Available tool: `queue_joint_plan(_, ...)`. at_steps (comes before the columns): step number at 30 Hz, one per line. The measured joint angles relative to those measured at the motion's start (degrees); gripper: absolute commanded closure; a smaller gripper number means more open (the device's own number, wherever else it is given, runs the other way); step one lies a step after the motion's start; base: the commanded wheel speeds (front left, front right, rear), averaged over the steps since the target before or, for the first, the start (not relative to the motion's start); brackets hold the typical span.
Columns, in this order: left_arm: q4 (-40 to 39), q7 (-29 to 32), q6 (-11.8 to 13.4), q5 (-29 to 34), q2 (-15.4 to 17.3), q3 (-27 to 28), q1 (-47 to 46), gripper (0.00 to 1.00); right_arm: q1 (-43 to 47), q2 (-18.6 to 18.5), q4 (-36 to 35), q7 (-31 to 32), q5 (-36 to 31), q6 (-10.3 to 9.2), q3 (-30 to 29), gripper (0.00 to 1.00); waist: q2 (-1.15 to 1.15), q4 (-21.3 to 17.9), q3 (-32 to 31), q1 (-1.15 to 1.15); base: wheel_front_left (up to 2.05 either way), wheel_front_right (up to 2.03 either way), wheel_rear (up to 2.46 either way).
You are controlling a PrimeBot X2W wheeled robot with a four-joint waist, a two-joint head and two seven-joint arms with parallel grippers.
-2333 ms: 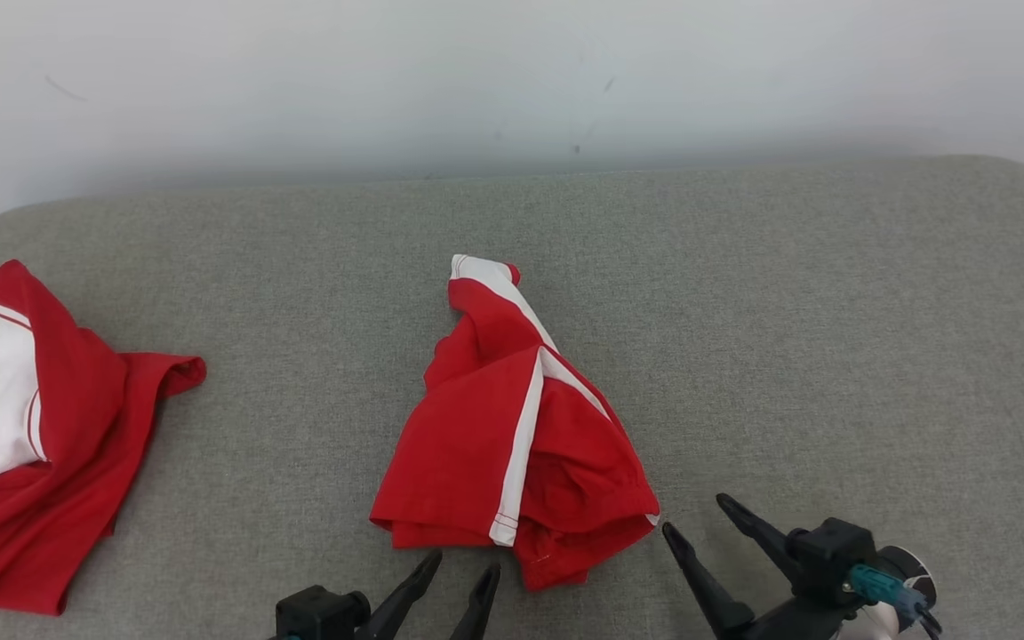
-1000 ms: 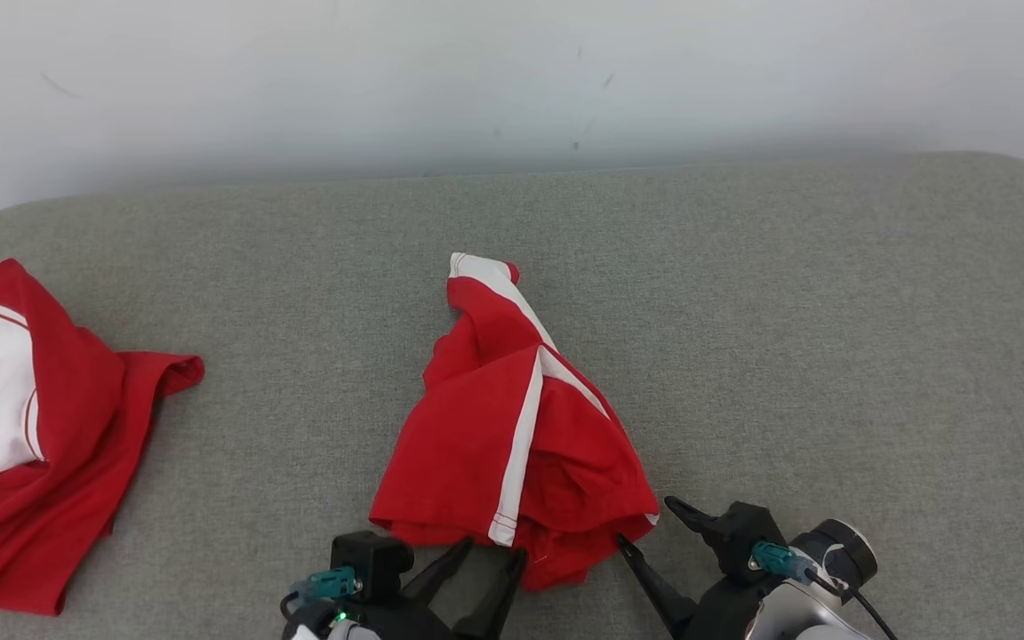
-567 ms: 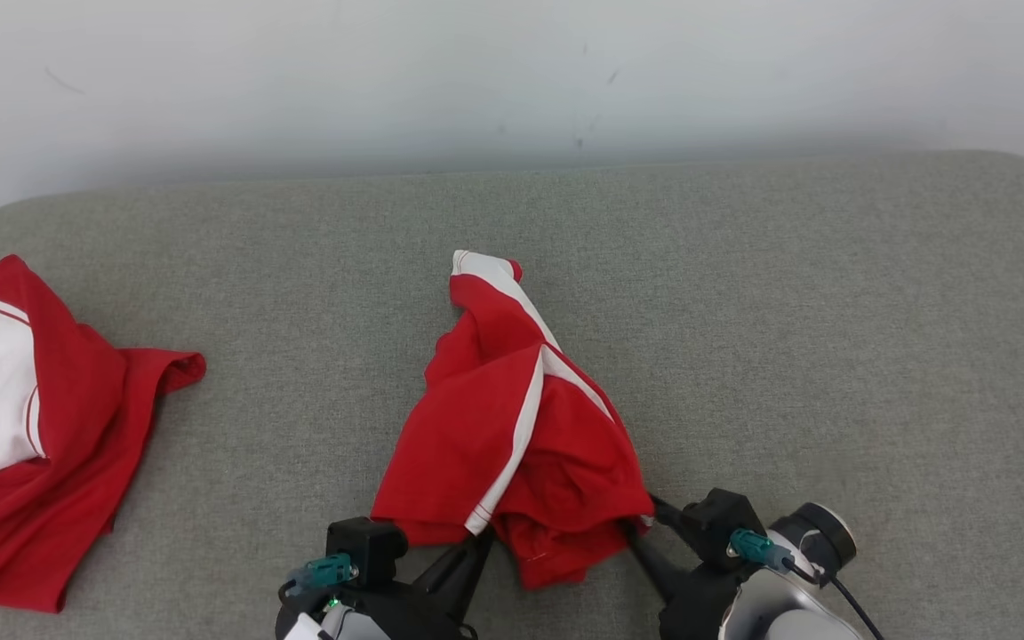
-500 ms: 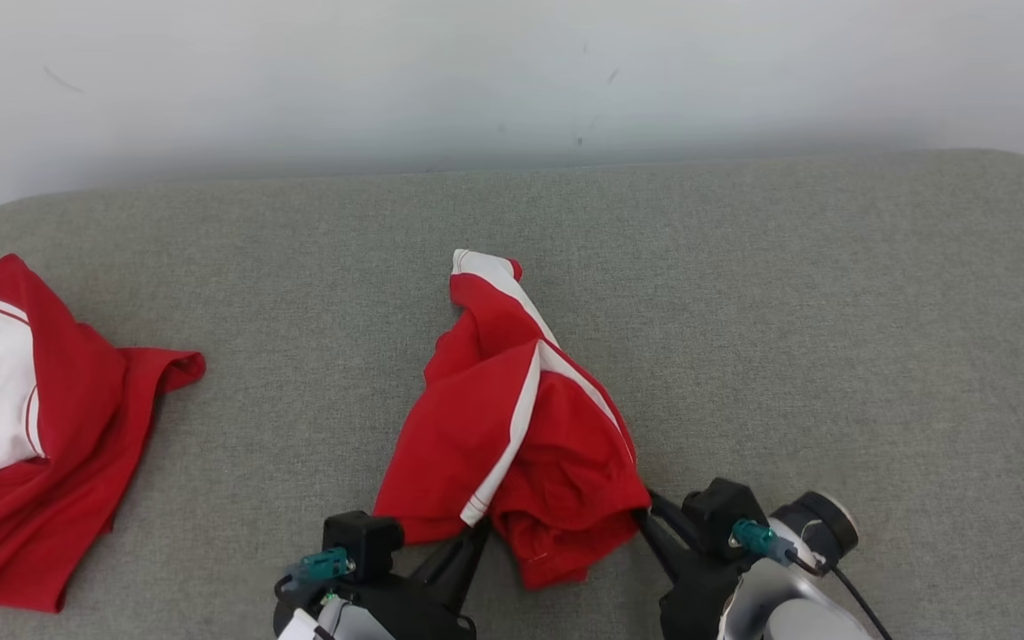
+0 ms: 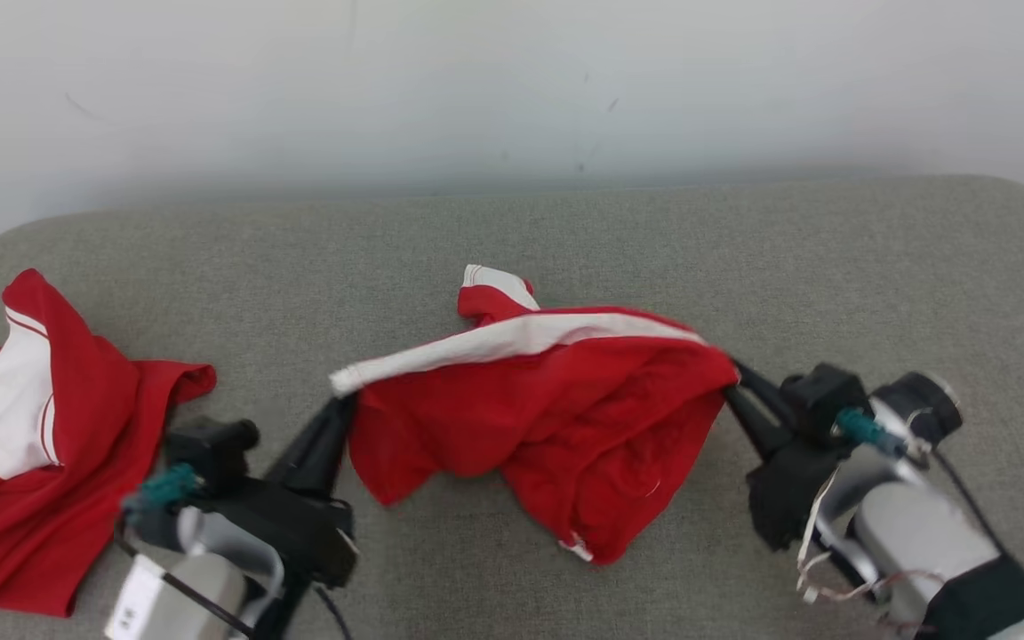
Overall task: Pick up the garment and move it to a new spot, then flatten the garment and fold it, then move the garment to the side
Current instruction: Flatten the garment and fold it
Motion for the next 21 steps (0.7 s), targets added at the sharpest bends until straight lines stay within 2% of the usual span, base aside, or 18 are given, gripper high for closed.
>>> queue_joint_plan(1, -0.16, 0.12, -0.09, 0.02, 1.12, 0.25, -0.53, 1.0, -1.08, -0.74, 0.05, 0.47, 0.05, 0.66, -0.11, 1.0, 0.0, -0.01, 0.1, 0.0, 0.0, 0.0, 0.0)
queue_joint_plan(3, -0.37, 1.18, -0.42, 0.74, 4.5, 0.23, -2.01, 1.0, -3.98, -2.32, 0.2, 1.65, 0.13, 3.66, 0.45, 1.0, 0.0, -0.15, 0.37, 0.01, 0.0, 0.0, 0.0)
queue_joint_plan(6, -1.55, 2.49, -0.44, -0.19, 7.08, 1.01, -4.51, 1.0, -7.34, -4.37, 0.11, 3.33, -0.27, 5.32, 1.63, 1.0, 0.0, -0.26, 1.1, 0.0, 0.0, 0.0, 0.0)
queue_joint_plan(10, -2.32, 5.72, -0.49, -2.8, 7.32, 0.81, -8.49, 1.0, -9.77, -4.57, 0.34, 6.09, 0.62, 6.09, 2.69, 1.0, 0.0, -0.17, 2.64, 0.01, 0.0, 0.0, 0.0)
queue_joint_plan(13, -2.82, 9.78, -0.49, -7.08, 8.67, -2.21, -12.66, 1.0, -15.13, -2.99, 2.41, 9.96, 1.44, 6.53, 4.59, 1.0, 0.0, -0.12, 4.33, 0.01, 0.0, 0.0, 0.0)
queue_joint_plan(14, -2.71, 11.27, -0.49, -8.38, 9.04, -3.09, -14.67, 1.0, -17.65, -2.45, 3.58, 11.48, 1.7, 6.64, 5.12, 1.0, 0.01, -0.13, 4.97, 0.01, 0.0, 0.0, 0.0)
queue_joint_plan(15, -1.75, 14.15, -0.49, -9.57, 9.9, -4.23, -20.29, 1.0, -24.01, -1.68, 6.35, 14.48, 1.7, 6.93, 6.12, 1.0, 0.01, -0.18, 6.35, 0.01, 0.0, 0.0, 0.0)
queue_joint_plan(17, -1.22, 15.84, -0.49, -9.48, 11.56, -4.46, -27.57, 1.0, -31.99, -1.63, 8.66, 16.6, 0.87, 6.93, 6.73, 1.0, 0.01, -0.27, 7.82, 0.03, 0.0, 0.0, 0.0)
queue_joint_plan(21, -2.6, 13.77, -0.49, -9.5, 12.82, 0.54, -42.45, 1.0, -50.2, -2.25, 7.21, 14.62, -2.69, 6.92, 7.39, 1.0, 0.01, -0.46, 10.88, 0.03, 0.0, 0.0, 0.0)
